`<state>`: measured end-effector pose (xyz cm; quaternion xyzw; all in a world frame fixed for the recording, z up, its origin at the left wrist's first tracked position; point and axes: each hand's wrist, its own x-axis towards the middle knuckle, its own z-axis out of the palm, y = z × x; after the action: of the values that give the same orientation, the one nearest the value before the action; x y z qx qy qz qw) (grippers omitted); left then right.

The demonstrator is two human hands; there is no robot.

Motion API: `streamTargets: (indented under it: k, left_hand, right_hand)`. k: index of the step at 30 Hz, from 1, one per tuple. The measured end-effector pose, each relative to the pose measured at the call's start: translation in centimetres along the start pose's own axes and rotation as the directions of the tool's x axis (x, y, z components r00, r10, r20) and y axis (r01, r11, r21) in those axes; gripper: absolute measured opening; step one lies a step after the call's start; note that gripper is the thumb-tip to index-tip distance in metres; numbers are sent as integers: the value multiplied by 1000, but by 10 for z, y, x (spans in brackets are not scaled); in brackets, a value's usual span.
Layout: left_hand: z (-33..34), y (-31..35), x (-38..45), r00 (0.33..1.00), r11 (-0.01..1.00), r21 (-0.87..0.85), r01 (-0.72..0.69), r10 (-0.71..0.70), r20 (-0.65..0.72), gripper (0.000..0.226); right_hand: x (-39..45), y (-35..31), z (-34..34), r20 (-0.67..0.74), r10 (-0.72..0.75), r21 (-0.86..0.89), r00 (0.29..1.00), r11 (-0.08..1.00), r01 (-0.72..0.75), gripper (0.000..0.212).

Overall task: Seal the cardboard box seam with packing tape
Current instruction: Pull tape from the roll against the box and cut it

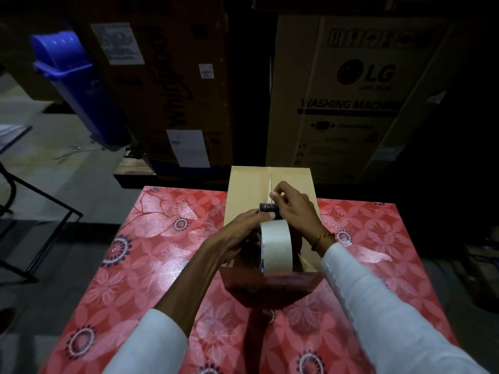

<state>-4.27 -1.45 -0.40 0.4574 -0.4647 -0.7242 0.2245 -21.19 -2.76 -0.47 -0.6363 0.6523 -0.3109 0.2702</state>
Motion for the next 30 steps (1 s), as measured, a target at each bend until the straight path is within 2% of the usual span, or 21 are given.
streamTargets:
  k: [3, 5, 8, 10, 13, 19, 23, 26, 28, 30]
  left_hand:
    - [-5, 7, 1, 1000, 997, 75, 26, -26, 9, 37]
    - [-8, 10, 4, 1000, 997, 78, -17, 17, 4, 41]
    - [-16, 11, 17, 967, 982, 36, -187, 190, -168, 49]
    - [-16, 13, 24, 938, 963, 70, -261, 270, -217, 37]
    - [-12, 9, 34, 923, 944, 162, -288, 318, -217, 18]
    - [-7, 6, 35, 943, 948, 180, -263, 293, -162, 29]
    - [-5, 7, 43, 914, 920, 280, -274, 340, -222, 17]
    - [-4, 9, 46, 908, 925, 261, -274, 339, -247, 16]
    - [-4, 9, 47, 912, 934, 233, -270, 326, -250, 16]
    - [-4, 11, 46, 918, 940, 212, -266, 314, -241, 17]
  right_hand:
    - [5, 1, -4, 60, 29, 22, 998, 999, -31, 23]
    - [7, 1, -10, 97, 20, 58, 995, 998, -25, 27]
    - [7, 2, -18, 137, 3, 100, 991, 995, -17, 30]
    - [7, 2, -20, 146, 7, 108, 989, 994, -23, 31]
    - [6, 2, -23, 153, 29, 173, 988, 983, -55, 28]
    - [11, 5, -25, 144, 112, 293, 983, 944, -151, 22]
    - [21, 0, -27, 176, 135, 319, 975, 929, -186, 9]
    - [27, -6, -34, 239, 173, 363, 955, 897, -253, 9]
    - [28, -3, -38, 338, 194, 413, 921, 849, -330, 14]
    - [26, 6, -39, 436, 174, 475, 883, 789, -390, 32]
